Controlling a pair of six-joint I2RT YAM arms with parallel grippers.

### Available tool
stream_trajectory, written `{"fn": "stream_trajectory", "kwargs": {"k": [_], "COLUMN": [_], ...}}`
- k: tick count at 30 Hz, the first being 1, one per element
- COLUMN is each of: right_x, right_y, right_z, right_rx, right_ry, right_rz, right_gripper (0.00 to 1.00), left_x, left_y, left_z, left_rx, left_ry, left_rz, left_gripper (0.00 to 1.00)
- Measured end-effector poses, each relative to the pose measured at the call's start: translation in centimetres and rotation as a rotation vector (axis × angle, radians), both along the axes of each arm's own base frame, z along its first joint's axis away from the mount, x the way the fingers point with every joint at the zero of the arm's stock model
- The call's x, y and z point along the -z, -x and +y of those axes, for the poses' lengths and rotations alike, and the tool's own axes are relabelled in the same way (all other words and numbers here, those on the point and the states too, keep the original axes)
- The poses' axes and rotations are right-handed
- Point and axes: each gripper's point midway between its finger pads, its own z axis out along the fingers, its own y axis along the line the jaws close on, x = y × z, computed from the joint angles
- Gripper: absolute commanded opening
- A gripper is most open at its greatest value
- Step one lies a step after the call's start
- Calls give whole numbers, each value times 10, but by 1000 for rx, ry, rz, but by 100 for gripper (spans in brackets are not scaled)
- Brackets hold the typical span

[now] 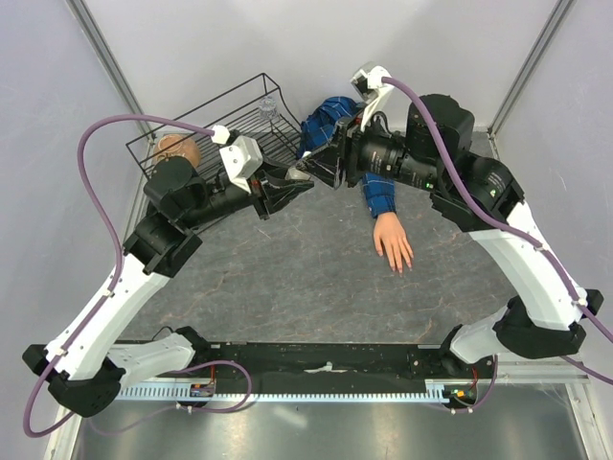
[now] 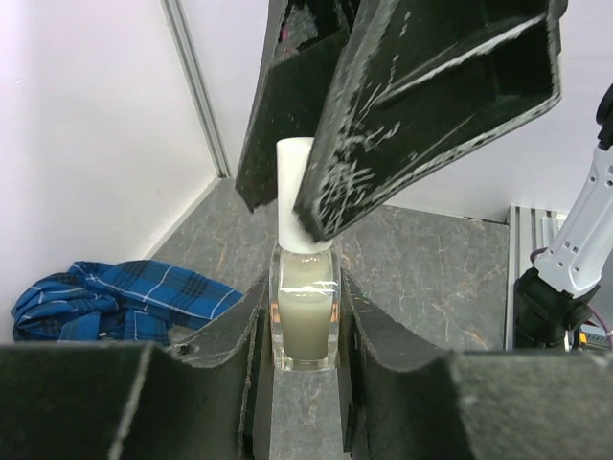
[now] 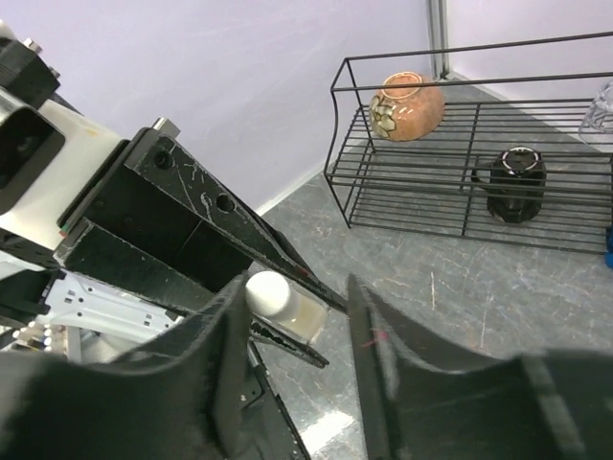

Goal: Paint the nails

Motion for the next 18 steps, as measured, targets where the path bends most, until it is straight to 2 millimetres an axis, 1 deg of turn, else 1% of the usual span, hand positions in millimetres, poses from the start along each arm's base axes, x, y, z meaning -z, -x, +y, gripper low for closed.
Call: {"fn": "stream_trajectory", "kwargs": {"k": [2,3,5,7,9,11,14,16,18], "right_x": [3,3,4,4,2,-5,-18,-21,-19], "right_y": [-1,0,1,6,17,34,66,81,94], "right_z": [3,4,3,2,-1,-6,-16,-17,-16], "right_rx": [-5,-15,-20,-48,-105,-177,-312,-388,-471], "right_ry": [7,7,21,32,44,40,16,8,2], "right_rz": [1,3,-11,-30,-66,-115,-191,-218,-217], "right_gripper": [15,0,0,0,0,0,0,0,0], "left_x": [1,3,4,4,2,-4,-18,-22,-19], "left_y": [-1,-3,-1,5,19,40,74,93,106], "left_z": [0,0,-2,-4,-10,-20,-30,-30,-25], "left_rx": [-4,-9,5,49,153,319,610,766,850], "left_ry": [-2,-5,-6,2,21,55,100,87,57], "left_rz": [4,10,20,42,87,160,254,287,308], "left_gripper": [2,2,2,2,2,2,2,2,2]}}
